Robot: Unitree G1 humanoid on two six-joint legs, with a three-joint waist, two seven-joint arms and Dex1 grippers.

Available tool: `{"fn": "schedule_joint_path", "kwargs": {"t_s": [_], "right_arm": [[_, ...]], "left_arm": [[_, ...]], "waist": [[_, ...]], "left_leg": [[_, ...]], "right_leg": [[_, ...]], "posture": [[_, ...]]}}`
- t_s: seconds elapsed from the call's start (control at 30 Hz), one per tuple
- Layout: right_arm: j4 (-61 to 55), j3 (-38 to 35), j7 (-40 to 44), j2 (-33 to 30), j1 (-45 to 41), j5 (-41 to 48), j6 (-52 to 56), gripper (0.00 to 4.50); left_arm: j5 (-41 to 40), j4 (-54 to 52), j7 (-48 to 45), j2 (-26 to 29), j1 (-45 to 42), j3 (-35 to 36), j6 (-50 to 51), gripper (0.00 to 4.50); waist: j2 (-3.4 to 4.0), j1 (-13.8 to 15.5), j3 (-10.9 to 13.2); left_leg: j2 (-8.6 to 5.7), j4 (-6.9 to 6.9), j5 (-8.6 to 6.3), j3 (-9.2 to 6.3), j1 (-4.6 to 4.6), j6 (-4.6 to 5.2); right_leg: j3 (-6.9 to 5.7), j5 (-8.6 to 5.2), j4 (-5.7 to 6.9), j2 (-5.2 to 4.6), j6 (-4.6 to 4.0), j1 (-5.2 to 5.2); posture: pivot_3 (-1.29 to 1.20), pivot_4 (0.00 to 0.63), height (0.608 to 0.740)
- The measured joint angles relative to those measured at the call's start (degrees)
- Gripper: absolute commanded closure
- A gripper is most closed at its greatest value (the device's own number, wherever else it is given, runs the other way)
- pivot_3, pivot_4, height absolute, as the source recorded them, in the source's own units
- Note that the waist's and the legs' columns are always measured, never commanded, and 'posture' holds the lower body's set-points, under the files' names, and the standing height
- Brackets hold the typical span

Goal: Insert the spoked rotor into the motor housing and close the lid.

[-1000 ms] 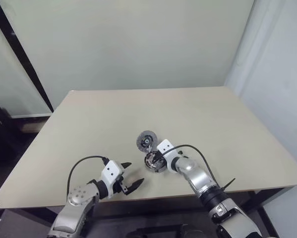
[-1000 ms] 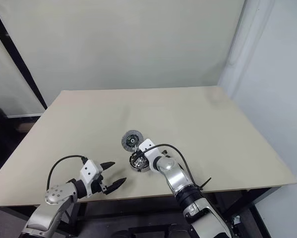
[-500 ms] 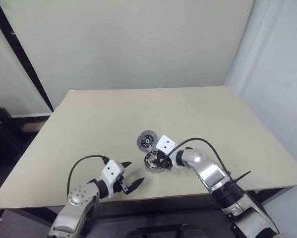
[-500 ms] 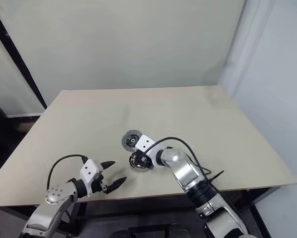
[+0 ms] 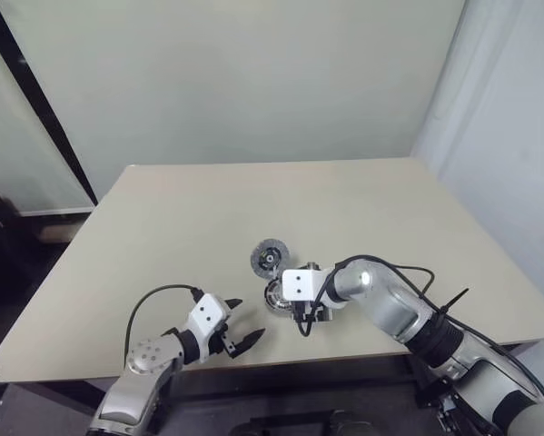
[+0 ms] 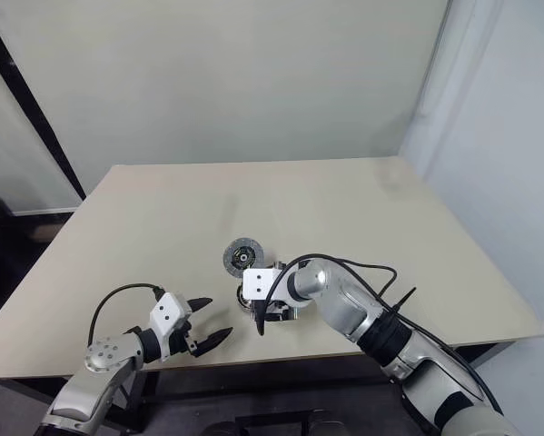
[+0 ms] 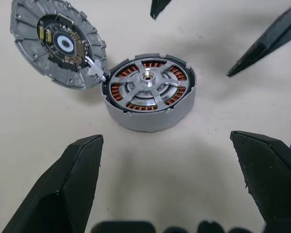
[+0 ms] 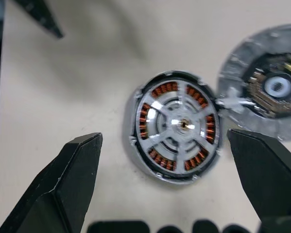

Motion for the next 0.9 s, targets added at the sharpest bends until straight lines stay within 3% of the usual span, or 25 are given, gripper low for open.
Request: {"fn": "schedule_joint_path", "kwargs": {"t_s": [0.1,0.37,0.4,0.53,0.63,0.9], "right_arm": [[3.28,2.03,0.20,0.44,-0.16,-2.32,-2.57,0.00],[10.62,4.17,0.04,2.27,-0.81,-7.37,-7.54,0.00],[10.80,4.17,0.04,2.50,-0.94,-7.91,-7.82,0.00],[11.44,4.17,0.15,3.21,-1.12,-8.97,-8.71,0.00],[12.35,4.19,0.49,3.76,-1.29,-10.21,-9.38,0.58],[13.00,3.23,-0.66,5.02,-1.27,-13.03,-9.35,3.36]], "left_arm": [[-2.08,-1.57,0.19,-0.28,0.79,0.83,3.72,1.29],[-9.63,-7.72,2.80,-2.71,1.07,4.63,12.74,4.27],[-10.36,-8.20,3.08,-2.72,1.08,4.91,13.55,4.46],[-11.11,-8.84,3.89,-2.71,1.08,5.53,15.15,4.46],[-11.11,-8.85,4.42,-2.73,1.08,5.54,15.45,4.50],[-11.09,-8.89,5.23,-2.75,1.10,5.57,15.53,4.50]], "waist": [[-0.01,-0.01,0.00],[-0.03,0.00,0.01],[-0.03,0.00,0.01],[-0.03,-0.01,0.01],[-0.03,-0.01,0.01],[-0.05,0.00,0.00]], "left_leg": [[0.00,0.01,0.00,0.01,-0.01,0.00],[0.00,0.04,0.00,0.00,0.00,0.00],[0.00,0.04,0.00,-0.01,0.00,0.00],[0.00,0.04,0.00,-0.02,0.01,0.00],[-0.01,0.06,0.01,-0.02,0.04,0.00],[-0.01,0.09,0.01,-0.02,0.06,-0.02]], "right_leg": [[0.01,0.00,0.00,-0.01,0.00,0.00],[0.01,0.01,0.02,0.00,0.01,0.02],[0.01,0.01,0.02,0.00,0.02,0.02],[0.01,0.00,0.02,0.02,0.00,0.03],[0.01,0.00,0.02,0.01,0.00,0.07],[0.01,0.00,0.03,0.01,0.00,0.10]], "posture": [[0.00,0.000,0.740],[0.00,0.000,0.740],[0.00,0.000,0.740],[0.00,0.000,0.740],[0.00,0.000,0.740],[0.00,0.000,0.740]]}}
